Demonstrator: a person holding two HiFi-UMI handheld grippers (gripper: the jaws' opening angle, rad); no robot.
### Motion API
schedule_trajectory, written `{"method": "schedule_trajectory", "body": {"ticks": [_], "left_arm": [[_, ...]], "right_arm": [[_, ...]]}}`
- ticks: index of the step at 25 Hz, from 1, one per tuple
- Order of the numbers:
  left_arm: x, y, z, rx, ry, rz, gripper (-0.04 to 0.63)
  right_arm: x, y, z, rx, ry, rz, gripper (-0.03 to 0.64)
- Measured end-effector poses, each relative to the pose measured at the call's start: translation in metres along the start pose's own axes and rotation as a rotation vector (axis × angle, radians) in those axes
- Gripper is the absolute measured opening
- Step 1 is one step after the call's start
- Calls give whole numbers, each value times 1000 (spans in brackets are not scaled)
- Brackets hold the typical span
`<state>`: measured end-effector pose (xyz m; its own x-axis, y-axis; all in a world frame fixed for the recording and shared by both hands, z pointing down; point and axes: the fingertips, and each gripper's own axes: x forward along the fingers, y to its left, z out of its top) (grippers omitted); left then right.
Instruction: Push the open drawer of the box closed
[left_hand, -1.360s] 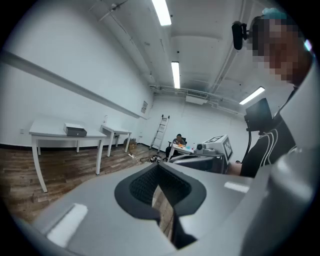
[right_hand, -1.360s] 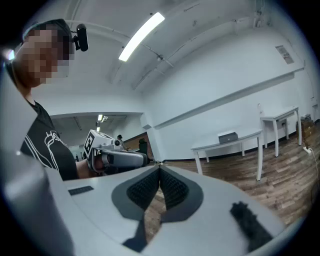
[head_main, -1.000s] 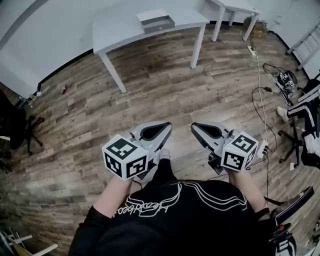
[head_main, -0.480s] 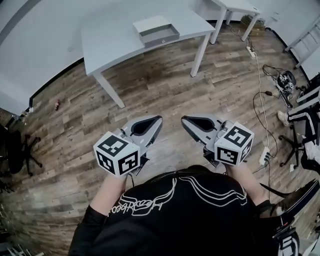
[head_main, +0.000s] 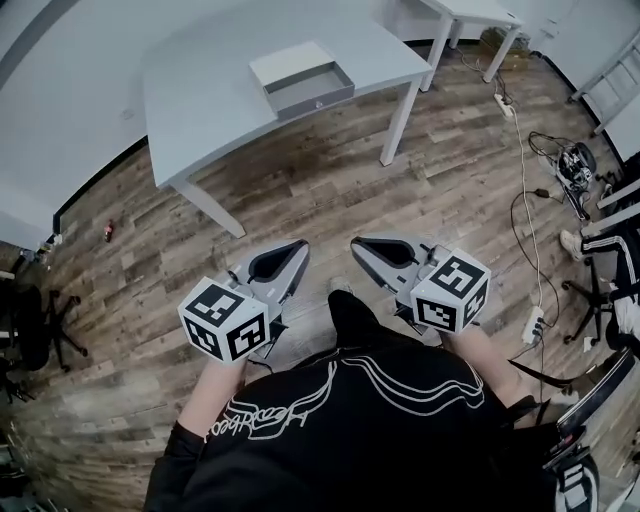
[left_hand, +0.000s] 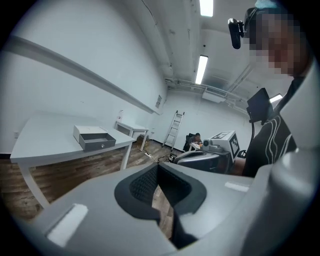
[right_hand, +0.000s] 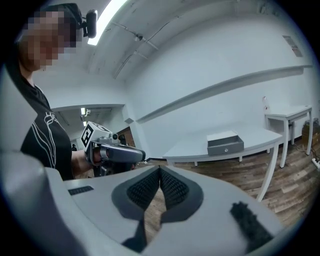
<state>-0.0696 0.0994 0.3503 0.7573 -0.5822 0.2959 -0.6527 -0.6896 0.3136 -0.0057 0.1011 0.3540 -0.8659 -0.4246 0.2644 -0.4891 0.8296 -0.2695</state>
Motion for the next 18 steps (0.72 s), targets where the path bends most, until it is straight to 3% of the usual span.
{"method": "schedule_trajectory", "body": {"ticks": [7,10,14,18], "left_arm": [[86,92,24,-27,82,35,5],[117,126,46,1,98,55,5],[150,161,68,-22,71,82,5],[167,184,65,-80,61,82,5]], "right_arm": [[59,-117,13,-2,45,6,9],[82,-166,29,-6,49,10,9],[108,-208,43,-27,64,22,9],[131,-230,50,-49,79,18,9]]}}
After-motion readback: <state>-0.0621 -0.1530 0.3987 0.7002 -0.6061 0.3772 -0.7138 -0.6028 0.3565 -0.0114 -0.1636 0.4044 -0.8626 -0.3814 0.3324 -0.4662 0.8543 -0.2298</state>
